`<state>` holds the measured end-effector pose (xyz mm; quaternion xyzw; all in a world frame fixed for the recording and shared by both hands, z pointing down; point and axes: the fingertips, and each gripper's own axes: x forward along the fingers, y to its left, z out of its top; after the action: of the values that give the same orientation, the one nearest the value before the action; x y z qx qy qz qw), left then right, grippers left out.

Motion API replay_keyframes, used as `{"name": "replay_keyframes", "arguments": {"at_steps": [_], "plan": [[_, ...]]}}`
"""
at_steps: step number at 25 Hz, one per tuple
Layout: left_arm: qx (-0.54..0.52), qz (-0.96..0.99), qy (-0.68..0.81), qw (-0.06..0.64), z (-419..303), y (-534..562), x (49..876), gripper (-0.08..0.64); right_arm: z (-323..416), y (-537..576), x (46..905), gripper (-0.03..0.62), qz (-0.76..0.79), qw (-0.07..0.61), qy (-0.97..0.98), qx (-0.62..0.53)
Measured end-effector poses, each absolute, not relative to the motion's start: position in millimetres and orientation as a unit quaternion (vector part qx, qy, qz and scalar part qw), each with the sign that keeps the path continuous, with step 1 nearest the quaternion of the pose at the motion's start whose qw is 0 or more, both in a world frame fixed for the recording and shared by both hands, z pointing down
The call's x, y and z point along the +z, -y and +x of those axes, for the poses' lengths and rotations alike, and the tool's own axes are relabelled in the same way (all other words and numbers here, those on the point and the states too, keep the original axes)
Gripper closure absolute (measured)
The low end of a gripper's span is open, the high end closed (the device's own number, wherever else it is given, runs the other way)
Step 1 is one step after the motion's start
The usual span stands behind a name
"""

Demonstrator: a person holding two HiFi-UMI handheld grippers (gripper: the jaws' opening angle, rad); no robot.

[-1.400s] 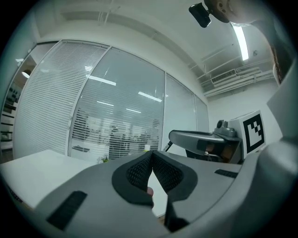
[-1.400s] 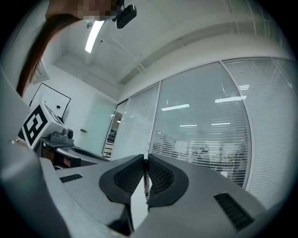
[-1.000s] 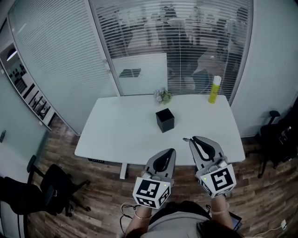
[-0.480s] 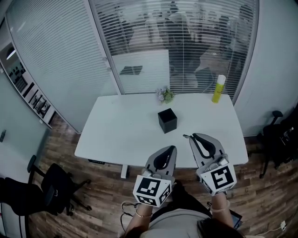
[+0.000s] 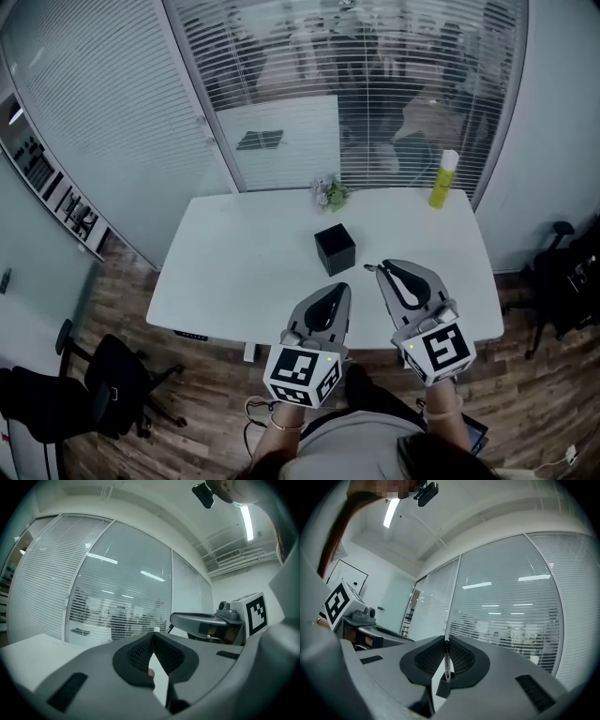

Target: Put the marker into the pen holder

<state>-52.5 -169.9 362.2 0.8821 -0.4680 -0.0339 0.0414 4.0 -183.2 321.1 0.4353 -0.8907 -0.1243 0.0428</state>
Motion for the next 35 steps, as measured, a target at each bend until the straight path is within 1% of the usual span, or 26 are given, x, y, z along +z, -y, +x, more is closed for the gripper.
{"name": "replay_keyframes", "arguments": {"at_steps": [6,18,35], "plan": [[-0.030,0.880,0.472,0.037,-51.5,198.1,364.1,0.540,1.4,214.4,324.4,0.538,0.427,0.037,0.896,-0.116],[-0.034,0.872,0.485,0.052,-61.2,246.8,368.5,0.540,-9.6,266.4,331.3,0.538,0.410,0.041,0.905,-0.107],[-0.043,0.856,0.510,0.072,-77.2,296.6,379.8,0.540,-28.1,323.1,360.7,0.538,0.375,0.073,0.919,-0.099]]}}
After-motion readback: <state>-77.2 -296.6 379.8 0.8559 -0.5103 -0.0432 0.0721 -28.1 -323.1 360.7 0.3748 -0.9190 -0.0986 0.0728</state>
